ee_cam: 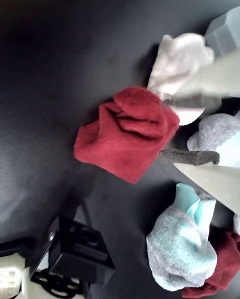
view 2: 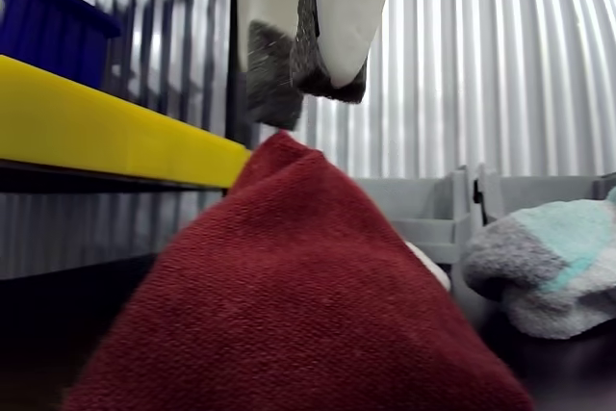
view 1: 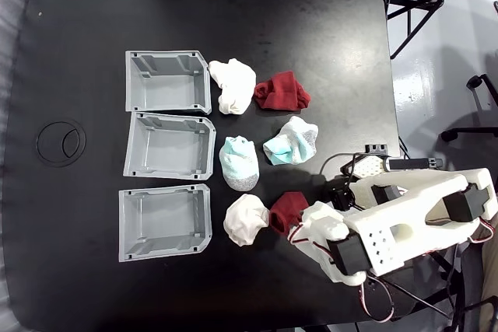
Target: Put the sock in the container
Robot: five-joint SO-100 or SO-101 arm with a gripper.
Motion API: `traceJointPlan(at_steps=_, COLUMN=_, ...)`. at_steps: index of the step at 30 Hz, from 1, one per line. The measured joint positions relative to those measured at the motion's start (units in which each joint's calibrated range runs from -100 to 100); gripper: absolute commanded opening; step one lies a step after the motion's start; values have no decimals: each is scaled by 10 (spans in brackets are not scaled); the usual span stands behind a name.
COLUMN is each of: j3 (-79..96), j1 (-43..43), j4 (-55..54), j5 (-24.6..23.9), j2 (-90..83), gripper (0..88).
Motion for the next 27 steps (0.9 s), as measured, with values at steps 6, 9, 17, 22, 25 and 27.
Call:
traceJointPlan(at_steps=6, j3=0, j1=1, j4=19, j5=0, j2=0, gripper=400)
traceJointPlan(at_steps=9, j3=0, j1=0, j4=21, j5=0, j2=0, gripper=405)
traceJointPlan(at_steps=17, j3=2, j1=1, j4=21, j5=0, j2=0, gripper=448)
traceJointPlan(at_steps=22, j3=41, j1=1, j4=11, j5=0, j2=0, gripper=447)
traceJointPlan(at_steps=25, j3=69, j1=8, j4=-7, j5=0, j2=0, gripper=444)
traceJointPlan(at_steps=27, j3=86, j1=29, j4=-26, j5=0, j2=0, gripper=443)
